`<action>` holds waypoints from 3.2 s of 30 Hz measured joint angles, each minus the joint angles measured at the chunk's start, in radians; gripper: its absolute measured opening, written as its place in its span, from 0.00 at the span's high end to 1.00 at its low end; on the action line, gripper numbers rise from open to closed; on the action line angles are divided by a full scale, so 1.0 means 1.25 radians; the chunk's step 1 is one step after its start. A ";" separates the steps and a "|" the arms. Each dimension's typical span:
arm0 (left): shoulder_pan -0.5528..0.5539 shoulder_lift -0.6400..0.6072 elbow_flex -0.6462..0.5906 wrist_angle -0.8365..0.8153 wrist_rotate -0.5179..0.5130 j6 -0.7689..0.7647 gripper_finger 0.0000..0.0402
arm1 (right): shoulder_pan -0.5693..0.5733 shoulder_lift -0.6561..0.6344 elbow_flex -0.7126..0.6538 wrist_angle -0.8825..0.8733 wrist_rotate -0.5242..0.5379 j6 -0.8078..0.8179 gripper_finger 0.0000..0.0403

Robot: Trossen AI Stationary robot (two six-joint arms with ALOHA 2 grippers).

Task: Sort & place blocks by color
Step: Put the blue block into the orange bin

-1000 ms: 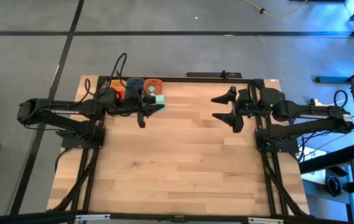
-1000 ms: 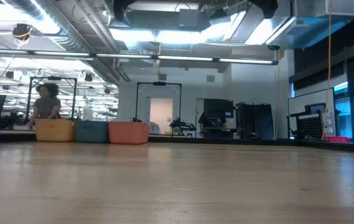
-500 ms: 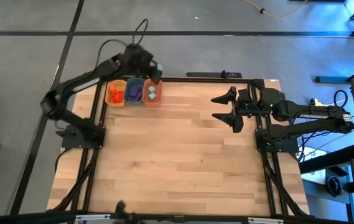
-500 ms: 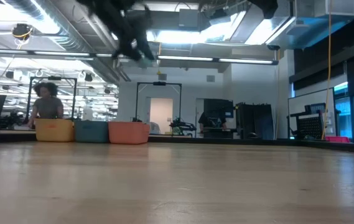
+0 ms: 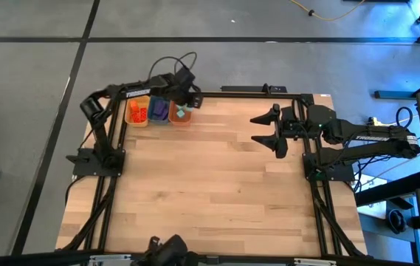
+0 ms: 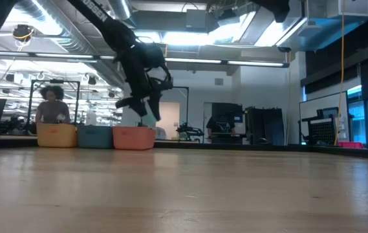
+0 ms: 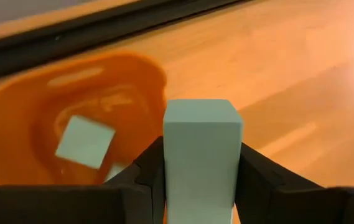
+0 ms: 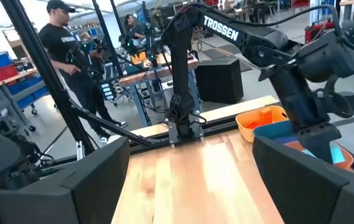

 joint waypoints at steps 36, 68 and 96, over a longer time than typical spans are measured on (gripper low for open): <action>-0.003 0.018 -0.079 0.042 -0.107 -0.219 0.70 | 0.000 0.000 0.000 0.001 0.000 0.002 0.15; -0.039 0.022 -0.080 -0.013 -0.123 -0.151 0.70 | 0.000 0.000 0.000 0.010 0.001 0.002 0.15; -0.044 0.023 -0.096 0.001 -0.131 -0.166 0.55 | 0.000 0.000 0.000 0.015 0.001 0.004 0.15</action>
